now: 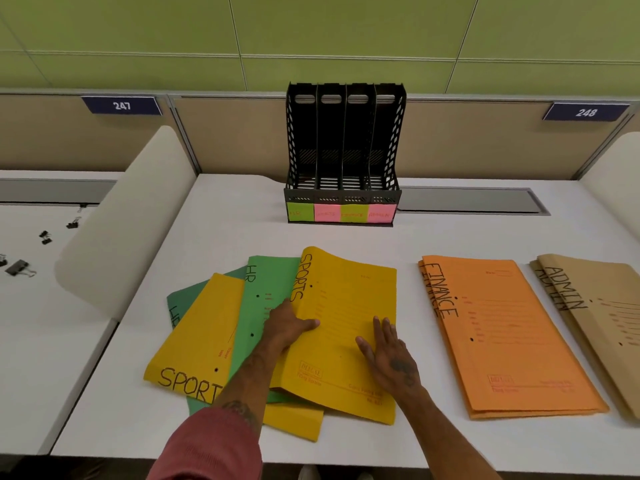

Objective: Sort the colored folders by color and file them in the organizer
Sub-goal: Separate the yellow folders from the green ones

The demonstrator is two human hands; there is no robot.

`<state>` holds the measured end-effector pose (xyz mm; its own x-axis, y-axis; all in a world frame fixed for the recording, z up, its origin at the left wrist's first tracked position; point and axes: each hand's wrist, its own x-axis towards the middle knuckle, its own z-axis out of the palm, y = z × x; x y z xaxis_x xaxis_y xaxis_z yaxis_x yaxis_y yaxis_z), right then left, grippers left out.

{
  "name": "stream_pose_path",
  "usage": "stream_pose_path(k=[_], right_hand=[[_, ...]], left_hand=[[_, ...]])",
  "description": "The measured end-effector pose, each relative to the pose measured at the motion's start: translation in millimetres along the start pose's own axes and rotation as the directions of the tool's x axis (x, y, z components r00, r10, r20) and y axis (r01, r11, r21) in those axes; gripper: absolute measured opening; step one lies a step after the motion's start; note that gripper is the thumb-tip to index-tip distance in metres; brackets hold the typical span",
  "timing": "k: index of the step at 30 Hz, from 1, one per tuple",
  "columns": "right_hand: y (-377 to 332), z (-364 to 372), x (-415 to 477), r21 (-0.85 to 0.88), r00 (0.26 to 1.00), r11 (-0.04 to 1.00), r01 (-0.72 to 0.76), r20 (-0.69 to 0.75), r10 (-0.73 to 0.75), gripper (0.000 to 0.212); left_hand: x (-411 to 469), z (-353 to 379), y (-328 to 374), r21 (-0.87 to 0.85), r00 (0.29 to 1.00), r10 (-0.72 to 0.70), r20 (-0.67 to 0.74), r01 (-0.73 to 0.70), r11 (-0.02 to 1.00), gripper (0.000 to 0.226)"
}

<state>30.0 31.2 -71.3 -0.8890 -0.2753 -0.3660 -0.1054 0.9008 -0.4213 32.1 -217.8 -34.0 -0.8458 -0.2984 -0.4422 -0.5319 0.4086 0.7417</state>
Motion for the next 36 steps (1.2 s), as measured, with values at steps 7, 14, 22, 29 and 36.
stream_pose_path(k=[7, 14, 22, 29, 36], right_hand=[[-8.8, -22.8, 5.7, 0.263, 0.996, 0.965, -0.014, -0.084, 0.037, 0.083], [-46.0, -80.8, 37.9, 0.832, 0.975, 0.516, -0.204, 0.222, 0.026, 0.075], [-91.9, -101.4, 54.8, 0.892, 0.911, 0.387, -0.232, 0.339, -0.234, 0.047], [-96.4, -107.0, 55.1, 0.906, 0.927, 0.378, -0.19, 0.292, -0.235, 0.046], [-81.7, -107.6, 54.1, 0.911, 0.948, 0.368, -0.189, 0.266, -0.173, 0.05]], left_hand=[[-22.8, -21.9, 5.4, -0.442, 0.996, 0.068, 0.054, -0.038, 0.896, 0.037], [-52.1, -74.7, 16.9, -0.658, 0.995, 0.066, -0.072, -0.097, 0.747, 0.038], [-82.2, -100.7, 0.7, -0.714, 0.988, 0.062, -0.141, -0.145, 0.685, 0.044], [-87.1, -115.8, -70.3, -0.668, 0.725, -0.514, -0.458, 0.101, 0.737, 0.083], [-102.7, -112.4, -119.3, -0.582, 0.486, -0.8, -0.351, 0.556, 0.593, 0.093]])
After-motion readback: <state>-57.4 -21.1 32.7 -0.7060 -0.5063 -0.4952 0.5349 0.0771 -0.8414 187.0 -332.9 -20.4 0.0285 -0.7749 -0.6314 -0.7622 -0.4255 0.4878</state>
